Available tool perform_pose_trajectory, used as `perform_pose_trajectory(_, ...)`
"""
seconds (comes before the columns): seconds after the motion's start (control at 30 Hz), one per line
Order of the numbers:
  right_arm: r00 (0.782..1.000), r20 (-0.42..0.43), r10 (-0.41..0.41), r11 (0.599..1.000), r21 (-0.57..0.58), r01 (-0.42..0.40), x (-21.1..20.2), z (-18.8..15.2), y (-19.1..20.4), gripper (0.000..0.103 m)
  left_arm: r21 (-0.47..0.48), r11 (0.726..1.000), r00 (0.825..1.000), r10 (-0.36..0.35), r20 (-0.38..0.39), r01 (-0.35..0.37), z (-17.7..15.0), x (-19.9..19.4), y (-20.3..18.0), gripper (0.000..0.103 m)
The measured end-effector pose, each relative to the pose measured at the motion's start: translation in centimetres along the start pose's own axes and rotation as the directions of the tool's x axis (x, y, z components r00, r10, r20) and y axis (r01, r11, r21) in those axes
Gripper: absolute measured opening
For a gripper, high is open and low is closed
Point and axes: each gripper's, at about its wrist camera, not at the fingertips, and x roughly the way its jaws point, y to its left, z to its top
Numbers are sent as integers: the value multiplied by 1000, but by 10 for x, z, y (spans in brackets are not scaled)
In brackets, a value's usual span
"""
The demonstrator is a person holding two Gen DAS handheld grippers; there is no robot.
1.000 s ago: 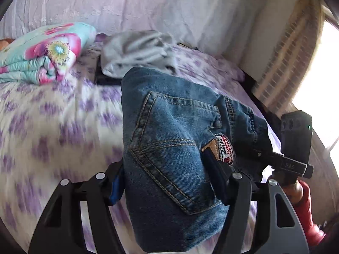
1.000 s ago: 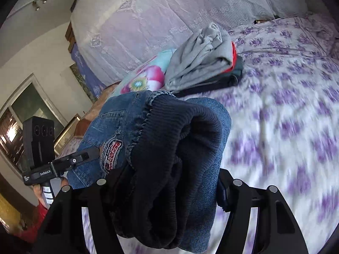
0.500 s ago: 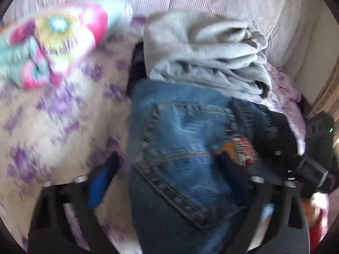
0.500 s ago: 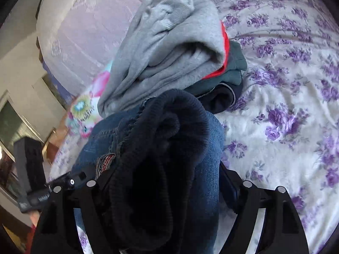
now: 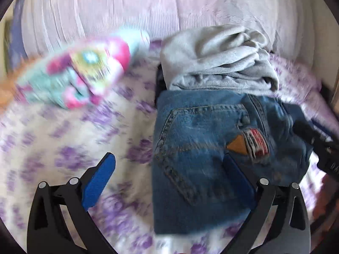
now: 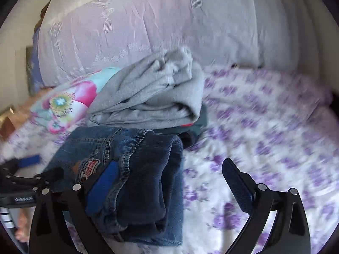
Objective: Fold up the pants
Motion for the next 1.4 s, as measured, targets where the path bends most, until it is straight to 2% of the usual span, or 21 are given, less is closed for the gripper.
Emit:
perform_pose_trajectory(0.03, 998, 8, -57, 998, -11, 58, -7, -4, 5, 100, 23, 999, 999, 33, 28, -33, -6, -9, -6, 98)
perform_pose_trajectory(0.1, 977, 26, -212, 977, -7, 213, -17, -16, 12, 100, 46, 997, 996, 54, 66, -57, -17, -24, -11, 98)
perform_pose_trajectory(0.2, 962, 42, -271, 962, -33, 272, -33, -29, 15, 100, 28, 999, 996, 35, 78, -37, -32, -34, -13, 98)
perform_pose_trajectory(0.3, 967, -19, -254, 967, -12, 254, -36, -35, 8, 100, 16, 999, 997, 46, 61, -47, -39, -38, -12, 98)
perform_pose_trajectory(0.37, 970, -142, -198, 979, 25, 204, -26, -42, 0, 100, 3, 998, 997, 61, 53, -61, -41, -41, -10, 98)
perform_pose_trajectory(0.43, 968, -215, -132, 985, 77, 152, -19, -48, -10, 99, 11, 999, 999, 47, 2, -47, -46, -39, -9, 98)
perform_pose_trajectory(0.5, 976, -196, -97, 985, 123, 122, -27, -50, -14, 100, -4, 998, 998, 60, -4, -60, -50, -42, -6, 98)
perform_pose_trajectory(0.57, 984, -154, -87, 984, 143, 109, -39, -52, -12, 100, -28, 994, 993, 103, 58, -101, -53, -56, -3, 98)
perform_pose_trajectory(0.67, 990, -117, -78, 991, 100, 90, -53, -56, 5, 100, -20, 992, 987, 124, 100, -122, -54, -69, -4, 98)
perform_pose_trajectory(0.83, 994, -11, -105, 994, -44, 104, -70, -56, 38, 100, 52, 997, 997, 56, 54, -59, -55, -67, -15, 98)
perform_pose_trajectory(0.93, 995, -20, -94, 994, -55, 93, -71, -54, 40, 100, 66, 995, 995, 71, 71, -76, -55, -71, -18, 98)
perform_pose_trajectory(1.07, 997, -44, -57, 998, 9, 58, -71, -52, 29, 100, 51, 998, 996, 21, 82, -25, -55, -78, -17, 98)
perform_pose_trajectory(1.2, 997, -80, -10, 999, 43, 14, -67, -53, 27, 100, 69, 996, 995, 42, 89, -48, -55, -79, -20, 98)
perform_pose_trajectory(1.4, 995, -102, -18, 999, 30, 21, -63, -56, 31, 100, 66, 997, 996, 42, 76, -47, -54, -77, -19, 98)
